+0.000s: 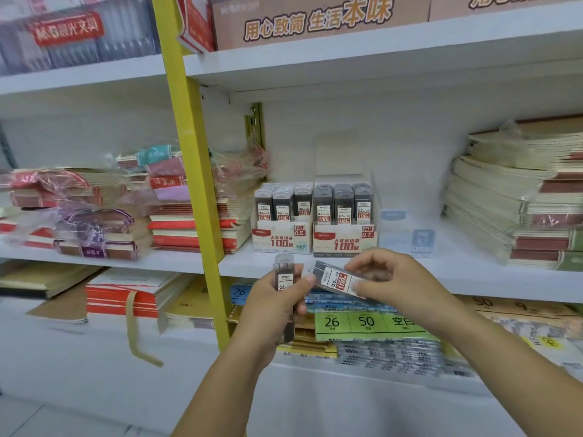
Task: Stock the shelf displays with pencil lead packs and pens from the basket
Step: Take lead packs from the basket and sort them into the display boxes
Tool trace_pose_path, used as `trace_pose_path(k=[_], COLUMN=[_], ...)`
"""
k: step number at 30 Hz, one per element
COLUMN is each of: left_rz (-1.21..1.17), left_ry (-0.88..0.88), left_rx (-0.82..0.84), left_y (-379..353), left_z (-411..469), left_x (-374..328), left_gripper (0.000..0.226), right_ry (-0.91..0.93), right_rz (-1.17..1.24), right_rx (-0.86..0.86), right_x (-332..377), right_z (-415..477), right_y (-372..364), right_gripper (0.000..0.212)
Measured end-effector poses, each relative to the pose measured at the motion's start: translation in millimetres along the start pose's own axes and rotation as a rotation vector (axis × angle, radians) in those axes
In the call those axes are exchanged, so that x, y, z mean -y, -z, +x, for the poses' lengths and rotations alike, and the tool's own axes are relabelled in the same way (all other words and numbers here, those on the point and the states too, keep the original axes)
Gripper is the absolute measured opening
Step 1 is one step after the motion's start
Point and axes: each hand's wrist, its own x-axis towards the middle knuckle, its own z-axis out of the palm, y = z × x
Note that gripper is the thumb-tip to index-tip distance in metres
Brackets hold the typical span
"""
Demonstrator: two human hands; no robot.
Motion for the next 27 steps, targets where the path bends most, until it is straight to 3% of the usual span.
trace_pose_path(k=[3, 7, 9, 13, 17, 24, 27], left_rz=[0.047, 0.047, 0.042, -0.121, -0.163, -0.156, -0.118], left_ry=[-0.035, -0.070, -0.082, -0.041, -0.096, -0.179, -0.192], left_rx=[-0.001, 0.017, 0.002, -0.038, -0.091, -0.099, -0.130], left_y=[-2.7, -4.3, -2.8, 8.3, 31.2, 55.7, 61.5], left_z=[6.1, 12.0, 14.6, 24.3, 36.7, 50.4, 55.9], left_x=[-0.2, -4.7, -7.8, -13.1, -8.2, 8.4, 13.8], left_gripper=[0.015, 0.016, 0.015, 0.010, 0.006, 0.006, 0.003], right_ry=[0.044, 0.082, 0.117, 0.293, 0.482, 0.439, 0.349], right_rz=[-0.059, -0.128, -0.141, -0.083, -0.229, -0.804, -0.888], right_rx=[0.048, 0.162, 0.162, -0.090, -0.325, -0.255, -0.205], right_x=[5.2, 5.0, 7.4, 32.4, 65.7, 74.1, 63.1], right_z=[0.7, 6.4, 12.1, 42.2, 88.9, 145.7, 156.9], right_y=[-2.2, -10.3, -15.9, -21.3, -17.5, -24.1, -27.8], right_gripper=[0.032, 0.068, 0.074, 0.059, 0.048, 0.024, 0.020])
